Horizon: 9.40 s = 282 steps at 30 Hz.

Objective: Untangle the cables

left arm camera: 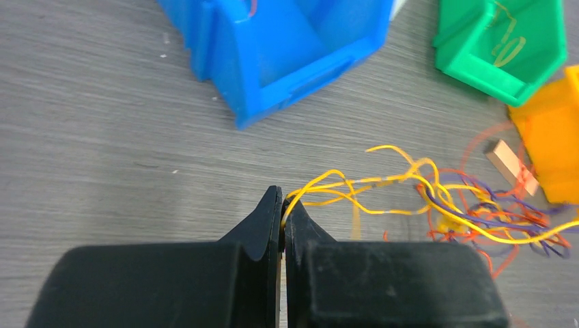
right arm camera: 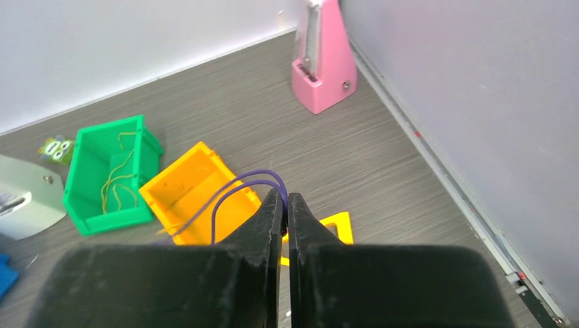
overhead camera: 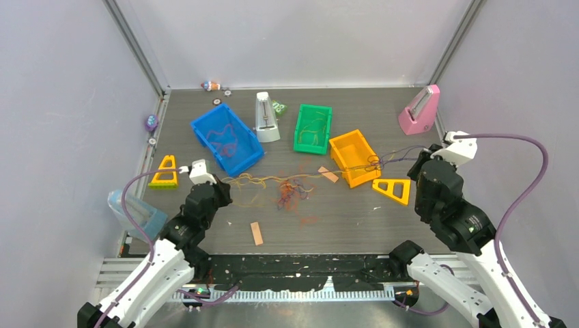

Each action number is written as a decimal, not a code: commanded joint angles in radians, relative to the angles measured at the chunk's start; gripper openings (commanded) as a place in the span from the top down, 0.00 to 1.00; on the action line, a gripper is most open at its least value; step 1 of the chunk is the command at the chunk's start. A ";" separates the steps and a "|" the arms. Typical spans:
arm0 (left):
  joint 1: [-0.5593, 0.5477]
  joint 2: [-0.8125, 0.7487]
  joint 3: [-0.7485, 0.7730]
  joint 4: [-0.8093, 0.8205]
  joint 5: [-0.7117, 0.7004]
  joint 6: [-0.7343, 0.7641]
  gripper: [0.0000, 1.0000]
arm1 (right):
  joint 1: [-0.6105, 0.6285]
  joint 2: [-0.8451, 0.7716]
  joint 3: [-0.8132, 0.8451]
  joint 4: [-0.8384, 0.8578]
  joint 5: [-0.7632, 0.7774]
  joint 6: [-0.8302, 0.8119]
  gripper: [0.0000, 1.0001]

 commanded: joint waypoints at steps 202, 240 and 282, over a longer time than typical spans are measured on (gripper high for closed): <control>-0.398 0.472 0.224 0.467 0.381 0.253 0.13 | -0.108 0.501 0.881 0.422 -1.102 0.156 0.95; -0.550 1.113 0.579 1.133 0.184 0.341 0.01 | -0.108 0.507 0.821 0.449 -1.157 0.210 0.95; -0.476 0.671 0.397 0.361 0.142 0.128 0.37 | -0.108 0.412 0.747 0.354 -0.416 -0.206 0.95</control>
